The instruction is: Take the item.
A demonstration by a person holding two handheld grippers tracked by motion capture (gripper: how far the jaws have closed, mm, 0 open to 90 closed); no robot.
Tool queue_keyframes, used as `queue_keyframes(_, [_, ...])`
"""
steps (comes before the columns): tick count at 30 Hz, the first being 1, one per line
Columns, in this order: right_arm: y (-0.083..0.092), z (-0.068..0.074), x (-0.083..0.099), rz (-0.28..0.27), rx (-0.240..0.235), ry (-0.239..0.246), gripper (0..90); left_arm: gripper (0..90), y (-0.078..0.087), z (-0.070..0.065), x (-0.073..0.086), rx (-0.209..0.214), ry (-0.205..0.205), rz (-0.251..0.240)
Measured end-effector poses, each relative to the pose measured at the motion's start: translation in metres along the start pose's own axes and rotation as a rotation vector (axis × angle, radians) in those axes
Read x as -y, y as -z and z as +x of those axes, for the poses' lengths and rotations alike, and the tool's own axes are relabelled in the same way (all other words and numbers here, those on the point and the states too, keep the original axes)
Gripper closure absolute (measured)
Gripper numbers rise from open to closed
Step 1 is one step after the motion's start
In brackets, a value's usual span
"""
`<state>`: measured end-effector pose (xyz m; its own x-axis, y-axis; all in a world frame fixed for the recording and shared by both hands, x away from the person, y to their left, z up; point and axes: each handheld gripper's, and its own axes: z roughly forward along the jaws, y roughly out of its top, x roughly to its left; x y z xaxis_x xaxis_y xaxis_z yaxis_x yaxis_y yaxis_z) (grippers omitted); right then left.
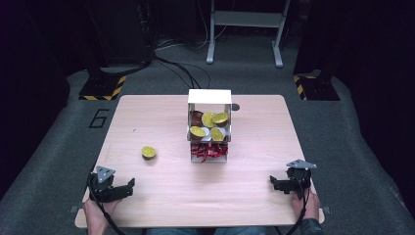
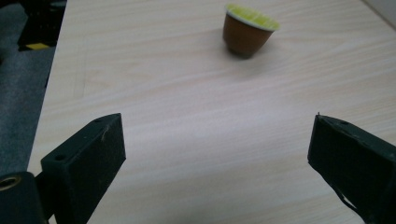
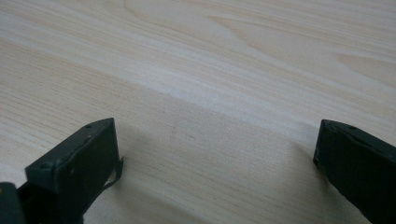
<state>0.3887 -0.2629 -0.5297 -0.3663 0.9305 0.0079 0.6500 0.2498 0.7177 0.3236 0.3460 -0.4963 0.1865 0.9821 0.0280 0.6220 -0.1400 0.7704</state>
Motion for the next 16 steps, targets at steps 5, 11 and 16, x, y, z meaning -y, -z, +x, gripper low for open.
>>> queue_keyframes(5, [0.000,0.000,0.000,0.000,0.000,0.004,0.0,6.4,-0.011,0.005,0.019,0.002,0.020,0.064])
queue_keyframes(11, [0.000,-0.001,0.000,0.001,0.000,0.007,0.0,4.3,-0.020,0.009,0.029,-0.005,0.032,0.070])
queue_keyframes(16, [0.000,-0.001,0.000,0.003,-0.001,0.010,0.0,1.5,-0.024,0.011,0.028,0.000,0.036,0.075])
